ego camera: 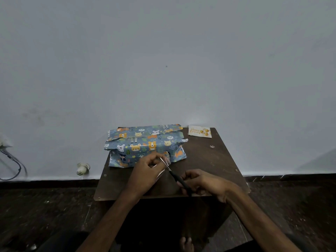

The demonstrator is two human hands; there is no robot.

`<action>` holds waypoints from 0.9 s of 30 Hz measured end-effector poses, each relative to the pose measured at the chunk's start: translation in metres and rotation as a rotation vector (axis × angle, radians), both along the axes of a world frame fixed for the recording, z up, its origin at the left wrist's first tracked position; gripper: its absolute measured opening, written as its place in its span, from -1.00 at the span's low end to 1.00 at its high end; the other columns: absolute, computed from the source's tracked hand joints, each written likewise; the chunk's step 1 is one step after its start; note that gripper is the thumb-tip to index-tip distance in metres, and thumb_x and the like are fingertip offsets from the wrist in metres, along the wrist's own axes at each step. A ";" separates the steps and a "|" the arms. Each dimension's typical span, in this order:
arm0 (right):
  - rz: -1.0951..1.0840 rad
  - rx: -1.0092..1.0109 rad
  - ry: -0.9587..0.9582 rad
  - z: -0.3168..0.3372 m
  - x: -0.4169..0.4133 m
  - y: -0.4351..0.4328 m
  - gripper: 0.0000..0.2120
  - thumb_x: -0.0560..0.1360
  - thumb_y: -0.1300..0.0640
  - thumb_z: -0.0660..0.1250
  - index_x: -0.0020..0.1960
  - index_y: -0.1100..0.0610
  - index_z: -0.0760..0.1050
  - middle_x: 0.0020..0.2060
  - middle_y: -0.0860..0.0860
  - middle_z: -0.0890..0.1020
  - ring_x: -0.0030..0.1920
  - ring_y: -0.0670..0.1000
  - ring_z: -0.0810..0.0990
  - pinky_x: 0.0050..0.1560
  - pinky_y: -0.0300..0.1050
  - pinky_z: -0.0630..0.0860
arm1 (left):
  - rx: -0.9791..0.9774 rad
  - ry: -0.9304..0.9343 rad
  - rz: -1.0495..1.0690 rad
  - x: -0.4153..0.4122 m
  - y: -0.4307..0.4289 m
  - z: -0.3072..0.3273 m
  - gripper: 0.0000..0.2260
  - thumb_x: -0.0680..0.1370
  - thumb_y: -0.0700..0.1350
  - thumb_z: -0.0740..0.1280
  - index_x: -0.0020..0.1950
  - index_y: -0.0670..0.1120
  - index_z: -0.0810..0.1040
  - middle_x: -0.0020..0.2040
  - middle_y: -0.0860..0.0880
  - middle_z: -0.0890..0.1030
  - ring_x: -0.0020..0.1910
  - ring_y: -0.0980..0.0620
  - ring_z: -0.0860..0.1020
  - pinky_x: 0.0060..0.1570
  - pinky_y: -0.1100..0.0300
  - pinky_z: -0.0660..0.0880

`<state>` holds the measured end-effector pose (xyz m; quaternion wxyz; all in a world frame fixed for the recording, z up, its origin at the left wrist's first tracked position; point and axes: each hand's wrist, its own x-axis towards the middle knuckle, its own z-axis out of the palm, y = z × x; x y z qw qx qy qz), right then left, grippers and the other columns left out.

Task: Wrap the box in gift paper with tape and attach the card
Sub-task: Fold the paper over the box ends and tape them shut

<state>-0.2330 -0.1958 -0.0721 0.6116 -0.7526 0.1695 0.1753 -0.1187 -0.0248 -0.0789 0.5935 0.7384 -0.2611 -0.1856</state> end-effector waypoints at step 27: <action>-0.120 -0.082 -0.140 0.012 -0.003 -0.017 -0.97 0.47 0.36 0.39 -0.12 0.28 0.56 -0.39 0.11 0.63 -0.42 -0.07 0.55 -0.37 -0.31 0.44 | 0.080 0.099 0.043 0.003 -0.001 0.003 -0.82 0.56 -0.15 0.40 0.10 0.06 0.51 -0.09 -0.09 0.71 0.01 -0.06 0.65 0.24 -0.10 0.50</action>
